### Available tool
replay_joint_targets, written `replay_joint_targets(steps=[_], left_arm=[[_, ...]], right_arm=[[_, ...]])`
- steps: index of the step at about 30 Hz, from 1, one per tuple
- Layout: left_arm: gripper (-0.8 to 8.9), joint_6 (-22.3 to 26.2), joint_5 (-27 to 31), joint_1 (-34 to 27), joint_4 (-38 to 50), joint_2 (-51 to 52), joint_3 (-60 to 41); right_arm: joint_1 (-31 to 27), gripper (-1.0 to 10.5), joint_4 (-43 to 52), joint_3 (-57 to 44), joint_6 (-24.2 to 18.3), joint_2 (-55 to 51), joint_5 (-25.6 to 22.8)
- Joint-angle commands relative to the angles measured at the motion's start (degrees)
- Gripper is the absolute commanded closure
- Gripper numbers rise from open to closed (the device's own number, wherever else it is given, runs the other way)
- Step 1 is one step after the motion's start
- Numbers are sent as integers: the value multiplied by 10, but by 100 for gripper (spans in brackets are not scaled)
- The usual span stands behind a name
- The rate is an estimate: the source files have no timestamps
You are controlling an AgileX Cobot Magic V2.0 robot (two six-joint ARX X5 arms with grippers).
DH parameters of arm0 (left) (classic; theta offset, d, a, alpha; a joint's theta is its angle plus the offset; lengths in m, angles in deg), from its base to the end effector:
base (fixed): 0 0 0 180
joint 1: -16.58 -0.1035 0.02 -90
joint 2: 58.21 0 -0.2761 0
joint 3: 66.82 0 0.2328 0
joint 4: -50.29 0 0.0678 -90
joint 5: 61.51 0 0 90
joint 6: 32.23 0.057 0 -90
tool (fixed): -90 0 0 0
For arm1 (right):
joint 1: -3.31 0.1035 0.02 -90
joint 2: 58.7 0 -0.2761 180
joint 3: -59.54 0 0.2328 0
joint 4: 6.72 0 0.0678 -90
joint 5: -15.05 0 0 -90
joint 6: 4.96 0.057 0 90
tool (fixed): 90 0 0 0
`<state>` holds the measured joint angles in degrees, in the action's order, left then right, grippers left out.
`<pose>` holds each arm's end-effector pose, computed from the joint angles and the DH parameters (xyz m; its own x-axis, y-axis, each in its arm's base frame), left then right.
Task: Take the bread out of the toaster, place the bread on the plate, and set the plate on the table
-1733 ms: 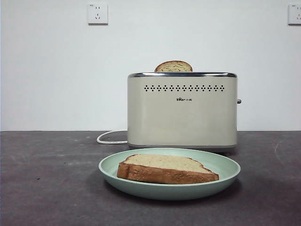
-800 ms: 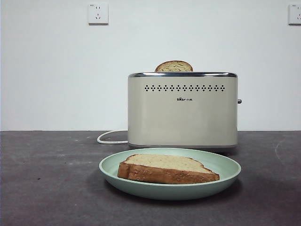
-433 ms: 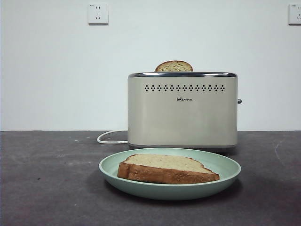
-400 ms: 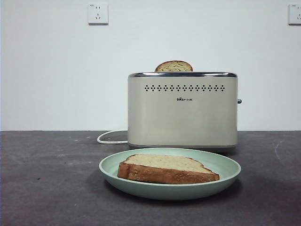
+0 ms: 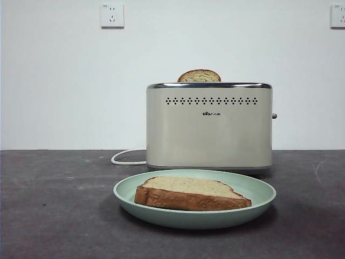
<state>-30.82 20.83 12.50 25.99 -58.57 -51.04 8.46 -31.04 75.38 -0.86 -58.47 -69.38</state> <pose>0.0914 -0.0011 0.1479 0.9862 -0.0633 -0.1530 0.0646 0.9979 0.0037 0.0903 0.0137 0.1484 0.9711 0.1850 -0.1507 -0.1736 0.9811 0.0853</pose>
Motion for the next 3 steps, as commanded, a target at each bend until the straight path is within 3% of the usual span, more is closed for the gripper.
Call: replay_joint_targets(steps=[1,3], left_arm=[[817,-3,0,-2,3,2,-7],[817,-3,0,-2,3,2,-7]], right_arm=[[0,946,-5,-6,6,-1,0],[0,946,-5,-6,6,-1,0]])
